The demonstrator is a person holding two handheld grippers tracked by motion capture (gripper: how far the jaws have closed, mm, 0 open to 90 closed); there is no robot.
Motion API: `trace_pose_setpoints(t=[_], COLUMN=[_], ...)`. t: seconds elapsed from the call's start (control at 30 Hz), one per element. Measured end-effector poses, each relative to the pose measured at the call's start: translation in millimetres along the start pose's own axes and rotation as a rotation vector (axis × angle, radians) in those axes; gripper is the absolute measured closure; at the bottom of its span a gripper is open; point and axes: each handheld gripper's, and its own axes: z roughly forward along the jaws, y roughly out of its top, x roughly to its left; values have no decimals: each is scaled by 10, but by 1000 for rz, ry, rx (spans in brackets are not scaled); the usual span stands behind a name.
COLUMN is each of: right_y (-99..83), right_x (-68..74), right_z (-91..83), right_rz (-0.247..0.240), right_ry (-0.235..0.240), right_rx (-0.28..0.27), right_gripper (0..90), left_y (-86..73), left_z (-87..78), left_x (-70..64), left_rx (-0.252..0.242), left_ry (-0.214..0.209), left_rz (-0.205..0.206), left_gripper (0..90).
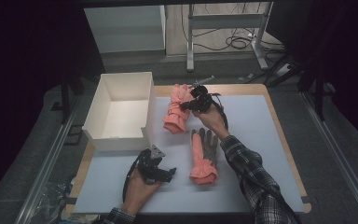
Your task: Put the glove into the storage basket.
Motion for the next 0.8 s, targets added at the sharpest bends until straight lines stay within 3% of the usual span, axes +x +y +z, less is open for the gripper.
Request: trace_pose_setpoints(t=[0.47,0.8], right_y=[13,-297], right_x=[204,387], right_z=[-599,-979], right_rz=[-58,-77], right_ry=[71,123], right_rx=[-11,15], right_gripper=[868,868], left_y=[0,0], left_z=[0,1], left_x=[1,4], left_rx=[1,0], left_ry=[-2,0], left_rz=[1,4], left_gripper=[30,30])
